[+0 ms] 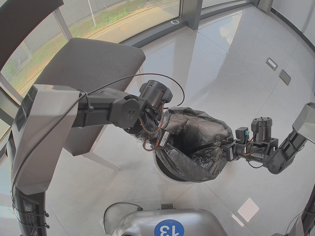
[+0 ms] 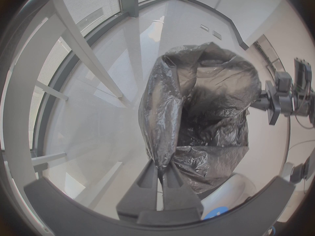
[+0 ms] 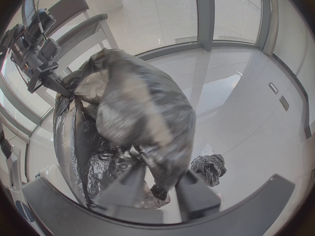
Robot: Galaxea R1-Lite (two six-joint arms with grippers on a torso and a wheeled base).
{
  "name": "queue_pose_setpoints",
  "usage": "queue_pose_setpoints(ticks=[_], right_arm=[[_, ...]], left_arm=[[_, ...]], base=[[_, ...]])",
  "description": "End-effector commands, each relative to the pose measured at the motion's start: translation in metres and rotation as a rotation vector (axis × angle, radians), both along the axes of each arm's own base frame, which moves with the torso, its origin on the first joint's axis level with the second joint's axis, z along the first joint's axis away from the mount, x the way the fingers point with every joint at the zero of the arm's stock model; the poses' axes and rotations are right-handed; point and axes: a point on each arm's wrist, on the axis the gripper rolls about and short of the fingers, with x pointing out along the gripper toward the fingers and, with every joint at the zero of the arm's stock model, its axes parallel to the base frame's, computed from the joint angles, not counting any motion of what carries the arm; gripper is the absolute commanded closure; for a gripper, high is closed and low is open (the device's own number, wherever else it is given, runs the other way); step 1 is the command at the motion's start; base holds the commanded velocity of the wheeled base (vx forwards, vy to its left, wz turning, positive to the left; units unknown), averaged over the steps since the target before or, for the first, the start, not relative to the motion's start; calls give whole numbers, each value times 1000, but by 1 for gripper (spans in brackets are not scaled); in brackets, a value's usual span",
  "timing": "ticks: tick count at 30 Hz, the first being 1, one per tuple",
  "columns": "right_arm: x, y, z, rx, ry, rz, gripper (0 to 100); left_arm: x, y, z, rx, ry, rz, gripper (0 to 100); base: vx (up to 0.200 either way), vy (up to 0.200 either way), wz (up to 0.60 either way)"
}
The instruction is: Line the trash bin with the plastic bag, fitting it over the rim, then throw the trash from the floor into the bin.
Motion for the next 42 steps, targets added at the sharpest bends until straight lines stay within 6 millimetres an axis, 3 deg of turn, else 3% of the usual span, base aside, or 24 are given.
queue_pose_setpoints(ticks=[1, 9, 17, 23, 29, 35, 42], right_arm=[[2, -1, 0, 1, -3, -4, 0], [-2, -4, 12, 7, -30, -11, 0], [-24, -11, 34, 12, -69, -13, 0], [-33, -40, 20, -66, -26, -62, 0], [-35, -29, 34, -21, -69, -3, 0], [-36, -29, 40, -17, -88, -2, 0], [-42, -21, 38, -17, -77, 28, 0]], left_arm=[[6, -11, -6, -42, 10, 17, 100], [18, -13, -2, -91, -8, 64, 100], [19, -20, -3, -121, -9, 79, 100], [8, -36, -15, -115, 43, 75, 100], [15, -18, -13, -110, 74, 146, 100], [13, 4, 2, -66, 103, 178, 100], [9, 5, -22, -6, 165, 174, 100]], base=[[0, 0, 0], [0, 0, 0], [0, 0, 0], [0, 0, 0], [0, 0, 0], [0, 0, 0], [0, 0, 0]])
